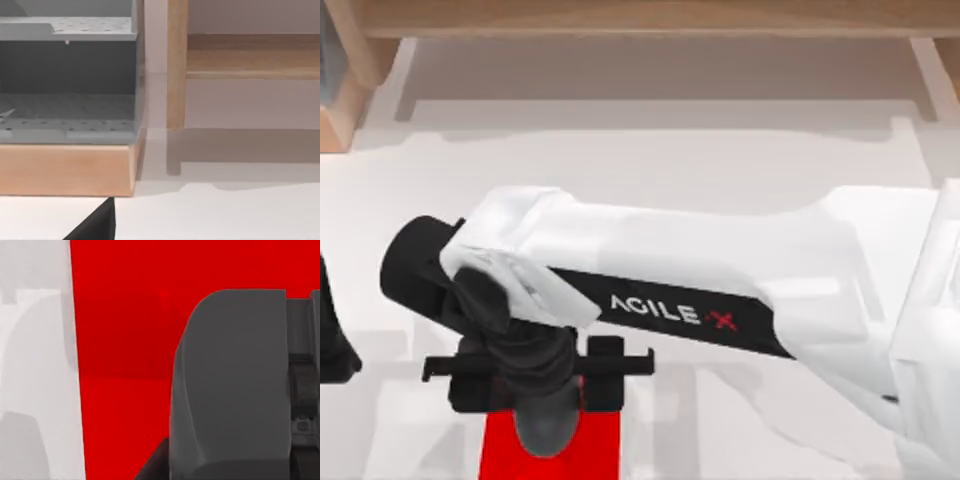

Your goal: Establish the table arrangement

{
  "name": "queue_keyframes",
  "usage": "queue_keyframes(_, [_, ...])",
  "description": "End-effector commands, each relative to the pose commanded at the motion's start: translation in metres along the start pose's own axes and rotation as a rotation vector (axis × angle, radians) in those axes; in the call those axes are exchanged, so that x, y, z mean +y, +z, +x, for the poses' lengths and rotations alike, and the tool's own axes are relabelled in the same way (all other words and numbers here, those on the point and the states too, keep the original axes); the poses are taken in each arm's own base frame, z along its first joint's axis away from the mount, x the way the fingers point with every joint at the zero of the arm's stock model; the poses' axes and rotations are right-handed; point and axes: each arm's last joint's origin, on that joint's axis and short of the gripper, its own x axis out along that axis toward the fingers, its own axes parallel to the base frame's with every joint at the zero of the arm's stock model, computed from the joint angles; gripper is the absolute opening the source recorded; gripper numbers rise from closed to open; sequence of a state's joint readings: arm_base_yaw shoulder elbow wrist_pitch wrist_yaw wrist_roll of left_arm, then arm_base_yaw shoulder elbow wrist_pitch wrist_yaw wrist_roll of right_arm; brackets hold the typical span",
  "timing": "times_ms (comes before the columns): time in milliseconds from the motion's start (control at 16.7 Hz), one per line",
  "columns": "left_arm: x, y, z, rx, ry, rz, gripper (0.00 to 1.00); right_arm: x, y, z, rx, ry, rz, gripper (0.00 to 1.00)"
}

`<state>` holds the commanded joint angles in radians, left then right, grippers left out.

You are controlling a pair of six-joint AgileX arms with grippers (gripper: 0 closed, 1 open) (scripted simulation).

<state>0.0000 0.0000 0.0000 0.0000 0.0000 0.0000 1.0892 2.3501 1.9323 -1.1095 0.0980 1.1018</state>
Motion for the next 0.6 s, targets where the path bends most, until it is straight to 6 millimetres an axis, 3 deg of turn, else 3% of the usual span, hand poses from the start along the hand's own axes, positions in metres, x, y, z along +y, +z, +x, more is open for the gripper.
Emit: queue_keyframes(600, [0.0000, 0.0000, 0.0000, 0.000, 0.000, 0.000, 1.00, -0.0001, 0.0024, -0.0054, -0.008, 0.014, 0.007, 0.00])
